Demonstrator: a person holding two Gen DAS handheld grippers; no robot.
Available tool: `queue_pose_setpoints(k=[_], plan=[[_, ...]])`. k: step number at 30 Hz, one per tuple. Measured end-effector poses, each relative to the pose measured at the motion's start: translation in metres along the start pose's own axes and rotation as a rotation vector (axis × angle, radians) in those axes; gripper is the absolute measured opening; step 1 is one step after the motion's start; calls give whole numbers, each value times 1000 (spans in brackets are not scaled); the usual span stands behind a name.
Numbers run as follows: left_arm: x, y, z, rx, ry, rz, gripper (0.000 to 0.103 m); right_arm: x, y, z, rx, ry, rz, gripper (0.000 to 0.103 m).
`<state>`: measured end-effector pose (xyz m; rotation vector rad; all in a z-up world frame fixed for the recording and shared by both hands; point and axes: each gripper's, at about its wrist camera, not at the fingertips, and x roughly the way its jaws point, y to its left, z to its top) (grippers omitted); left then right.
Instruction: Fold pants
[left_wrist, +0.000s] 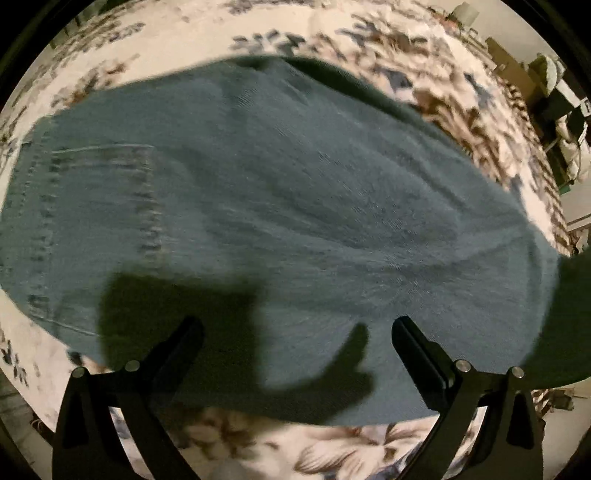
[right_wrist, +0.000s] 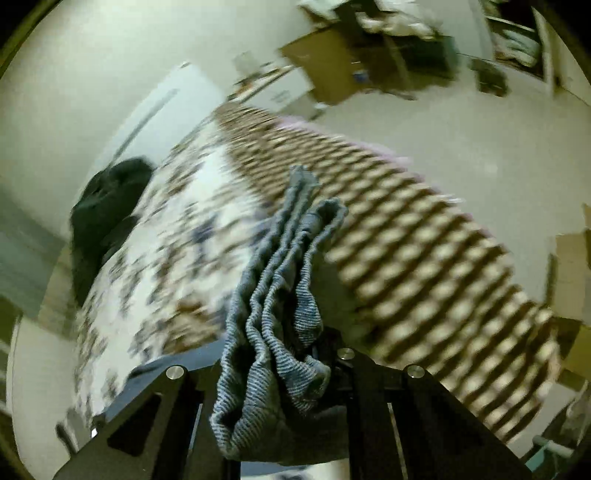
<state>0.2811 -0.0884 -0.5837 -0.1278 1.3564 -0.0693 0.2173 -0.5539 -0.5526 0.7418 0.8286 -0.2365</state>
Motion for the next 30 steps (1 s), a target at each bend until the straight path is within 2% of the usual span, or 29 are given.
queue_pose_setpoints(k=[6, 12, 13, 14, 16, 17, 20, 21, 22, 25, 27, 30], plan=[[-42, 54, -8, -22, -70, -25, 103, 33, 115, -75, -107, 130, 114, 14], [-67, 116, -38, -79, -97, -3, 103, 105, 210, -184, -234, 299, 104, 14], [-69, 129, -41, -78, -103, 14, 103, 120, 222, -202, -248, 341, 89, 17], [-68, 133, -42, -74, -106, 26, 103, 142, 236, -226, -256, 423, 78, 19], [-69, 147, -44, -61, -112, 57, 103, 160, 254, -254, -273, 532, 95, 41], [-70, 154, -44, -58, -116, 66, 103, 160, 264, -264, -290, 571, 132, 46], [-80, 161, -40, -43, -140, 32, 103, 143, 256, -259, -185, 601, 282, 62], [-84, 157, -37, -25, -147, 14, 103, 134, 247, -251, -141, 595, 310, 69], [-88, 157, -36, -11, -150, -5, 103, 124, 237, -244, -119, 575, 309, 72], [-88, 133, -23, 26, -157, -71, 103, 101, 200, -219, -102, 517, 191, 72], [-79, 111, -12, 41, -137, -117, 103, 100, 171, -205, -80, 500, 98, 72], [-59, 83, 5, 68, -108, -144, 103, 100, 131, -191, -53, 496, 2, 72]])
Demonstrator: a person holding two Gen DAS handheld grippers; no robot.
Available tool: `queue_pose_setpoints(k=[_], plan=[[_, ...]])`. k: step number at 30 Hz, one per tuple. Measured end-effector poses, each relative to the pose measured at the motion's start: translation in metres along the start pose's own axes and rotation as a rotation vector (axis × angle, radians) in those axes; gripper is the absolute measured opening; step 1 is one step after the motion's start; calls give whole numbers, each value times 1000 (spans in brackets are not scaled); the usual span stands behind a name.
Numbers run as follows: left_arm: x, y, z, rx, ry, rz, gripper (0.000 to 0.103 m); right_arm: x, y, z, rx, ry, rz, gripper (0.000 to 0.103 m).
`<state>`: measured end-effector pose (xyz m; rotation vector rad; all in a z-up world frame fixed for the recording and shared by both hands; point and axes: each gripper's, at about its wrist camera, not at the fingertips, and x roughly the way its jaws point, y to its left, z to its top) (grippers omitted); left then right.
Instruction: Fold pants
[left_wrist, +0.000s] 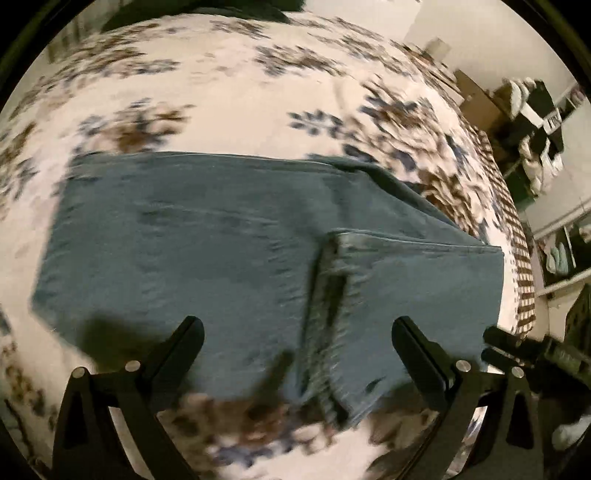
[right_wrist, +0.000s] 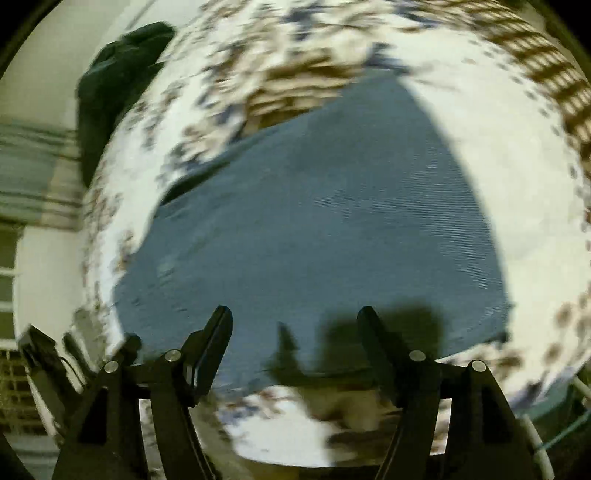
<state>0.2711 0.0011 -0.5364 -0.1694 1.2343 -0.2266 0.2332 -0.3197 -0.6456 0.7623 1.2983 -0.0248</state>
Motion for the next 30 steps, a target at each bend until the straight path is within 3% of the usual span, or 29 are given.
queue_pose_setpoints(k=[4, 5, 7, 8, 11, 17, 23, 25, 27, 28, 30], plan=[[26, -15, 17, 25, -3, -39, 96, 0, -27, 6, 12, -16, -59, 72], [29, -18, 20, 24, -12, -68, 87, 0, -32, 6, 6, -23, -80, 72], [35, -24, 23, 52, -12, -107, 56, 1, -31, 11, 1, -29, -90, 72], [38, -28, 23, 78, -1, -115, 21, 3, -35, 12, 0, -33, -93, 72], [40, -27, 26, 82, -7, -125, 16, 7, -37, 21, 17, -38, -88, 72], [22, -26, 50, 104, -80, -163, 16, 12, -29, 29, 16, -48, -58, 72], [52, -17, 69, 81, 9, -171, 22, 19, -26, 27, 0, -11, -71, 72], [51, -10, 72, 25, 36, -196, 35, 20, -25, 28, -2, 2, -75, 72], [39, -2, 71, -26, 17, -178, 77, 20, -23, 28, -6, 10, -67, 72], [29, 3, 68, -54, -5, -172, 83, 19, -22, 28, -12, 12, -67, 72], [17, 9, 61, -81, -23, -173, 84, 18, -16, 26, -28, 16, -66, 72]])
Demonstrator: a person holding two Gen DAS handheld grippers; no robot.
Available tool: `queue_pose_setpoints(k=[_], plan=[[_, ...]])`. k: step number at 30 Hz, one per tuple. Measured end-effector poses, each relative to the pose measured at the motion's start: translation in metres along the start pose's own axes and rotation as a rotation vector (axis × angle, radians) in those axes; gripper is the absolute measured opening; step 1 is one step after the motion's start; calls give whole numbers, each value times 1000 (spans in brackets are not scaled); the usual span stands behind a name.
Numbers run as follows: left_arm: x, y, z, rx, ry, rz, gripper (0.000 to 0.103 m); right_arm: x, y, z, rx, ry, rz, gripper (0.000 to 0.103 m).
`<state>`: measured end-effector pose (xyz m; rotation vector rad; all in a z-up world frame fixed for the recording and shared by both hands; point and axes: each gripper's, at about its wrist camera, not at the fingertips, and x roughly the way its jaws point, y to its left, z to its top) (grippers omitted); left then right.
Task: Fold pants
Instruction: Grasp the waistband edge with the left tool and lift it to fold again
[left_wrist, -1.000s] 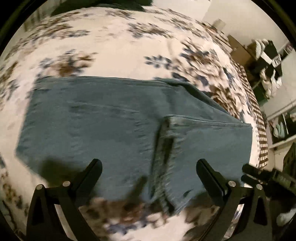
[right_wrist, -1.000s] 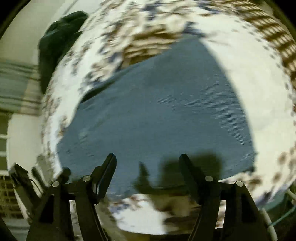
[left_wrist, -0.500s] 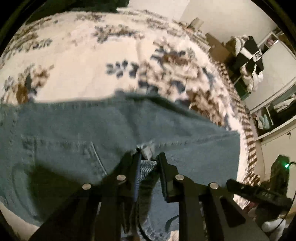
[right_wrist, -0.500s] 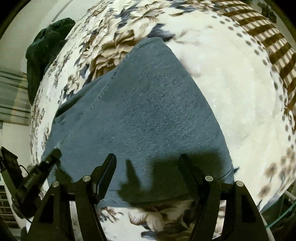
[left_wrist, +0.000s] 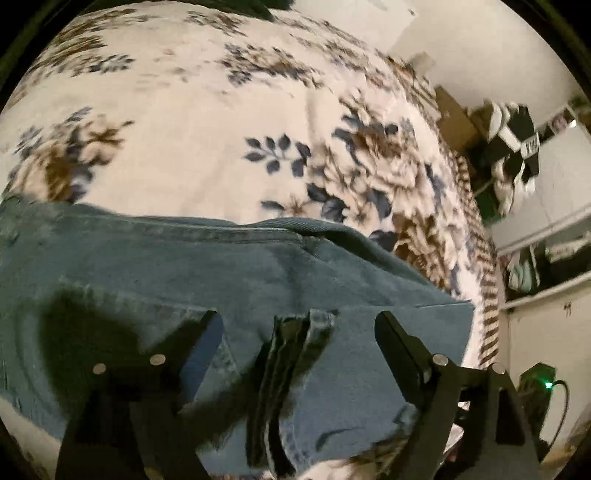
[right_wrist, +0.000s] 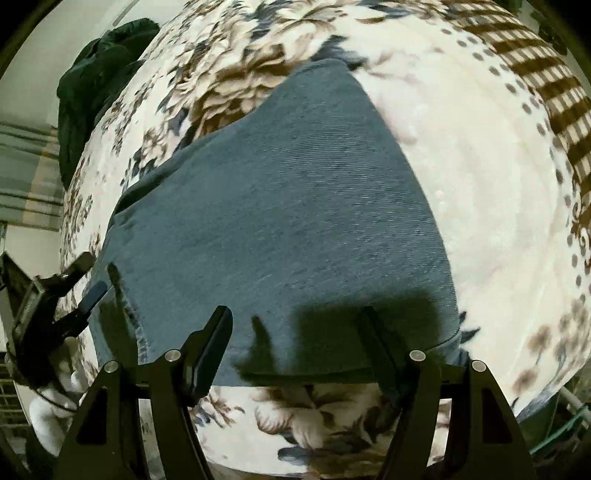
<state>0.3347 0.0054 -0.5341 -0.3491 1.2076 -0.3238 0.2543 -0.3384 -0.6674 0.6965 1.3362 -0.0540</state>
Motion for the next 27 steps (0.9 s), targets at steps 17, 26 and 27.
queue_pose_setpoints(k=[17, 26, 27], plan=[[-81, 169, -92, -526, -205, 184, 99, 30, 109, -10, -335, -9, -321, 103], [-62, 259, -109, -885, -407, -70, 85, 61, 148, -15, -329, 58, -318, 103], [-66, 258, -105, -854, -445, -82, 56, 64, 151, -13, -326, 61, -317, 103]])
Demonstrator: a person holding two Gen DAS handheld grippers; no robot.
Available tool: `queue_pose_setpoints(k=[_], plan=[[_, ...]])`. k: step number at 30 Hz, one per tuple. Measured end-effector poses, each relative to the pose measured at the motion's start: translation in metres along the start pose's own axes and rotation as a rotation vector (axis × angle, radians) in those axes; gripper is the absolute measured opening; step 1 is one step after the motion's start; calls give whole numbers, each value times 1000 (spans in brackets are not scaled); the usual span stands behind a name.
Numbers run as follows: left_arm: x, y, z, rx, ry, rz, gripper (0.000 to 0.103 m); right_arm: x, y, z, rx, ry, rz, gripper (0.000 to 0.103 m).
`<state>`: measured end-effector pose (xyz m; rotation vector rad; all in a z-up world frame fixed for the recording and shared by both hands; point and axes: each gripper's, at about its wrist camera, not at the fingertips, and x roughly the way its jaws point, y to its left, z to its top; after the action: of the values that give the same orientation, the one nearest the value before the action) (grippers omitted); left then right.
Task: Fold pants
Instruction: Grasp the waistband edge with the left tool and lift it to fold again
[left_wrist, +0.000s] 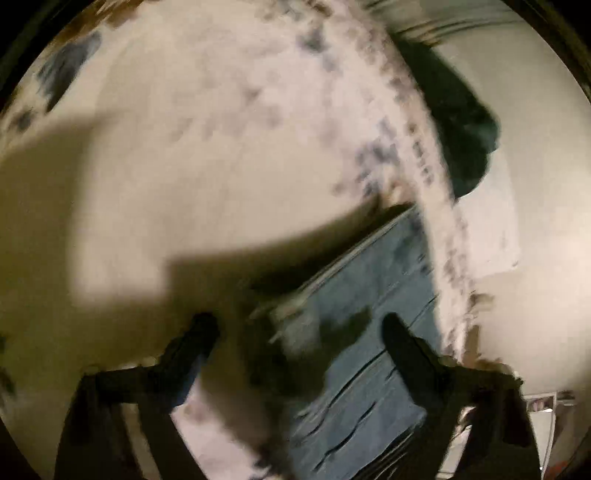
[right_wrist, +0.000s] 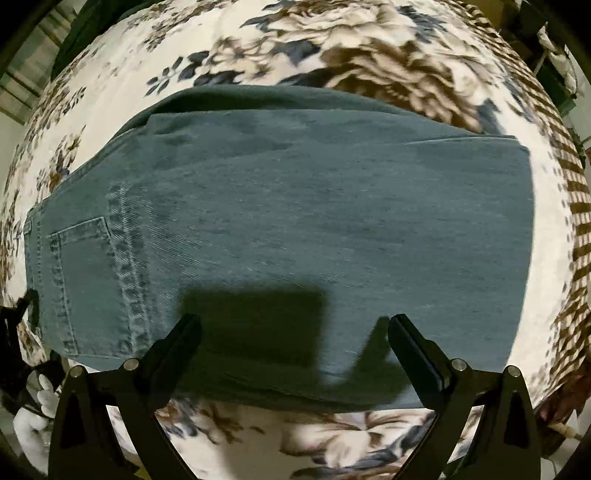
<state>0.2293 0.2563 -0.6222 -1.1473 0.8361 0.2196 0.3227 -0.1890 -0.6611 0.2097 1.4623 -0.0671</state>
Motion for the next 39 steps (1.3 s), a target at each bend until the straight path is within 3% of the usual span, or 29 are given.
queue_pose_setpoints(k=[1, 2, 4, 6, 10, 11, 13, 20, 25, 31, 34, 37, 39], plan=[[0, -5, 1, 26, -9, 4, 49, 1, 1, 1, 5, 5, 3, 103], [1, -9, 1, 51, -16, 6, 49, 4, 4, 3, 13, 8, 5, 103], [6, -3, 1, 32, -12, 3, 51, 10, 6, 5, 23, 13, 5, 103], [14, 8, 2, -20, -1, -46, 60, 14, 11, 7, 24, 17, -10, 103], [12, -1, 1, 30, -20, -81, 59, 23, 17, 9, 23, 17, -30, 103], [7, -6, -2, 56, -40, -98, 39, 24, 16, 8, 25, 16, -29, 103], [-3, -23, -4, 130, -66, -112, 32, 25, 14, 8, 32, 12, -26, 103], [-67, -111, -35, 375, -142, -217, 28, 15, -35, -6, 95, -25, 34, 103], [-93, -179, -82, 549, -121, -308, 23, -6, -82, -17, 143, -57, 69, 103], [-76, -241, -179, 753, 6, -363, 21, -41, -161, -33, 204, -86, 70, 103], [-53, -259, -240, 828, 116, -395, 21, -56, -203, -41, 248, -101, 57, 103], [-12, -261, -299, 920, 255, -349, 21, -61, -243, -47, 293, -106, 36, 103], [16, -257, -332, 980, 366, -249, 25, -66, -271, -52, 326, -107, 33, 103]])
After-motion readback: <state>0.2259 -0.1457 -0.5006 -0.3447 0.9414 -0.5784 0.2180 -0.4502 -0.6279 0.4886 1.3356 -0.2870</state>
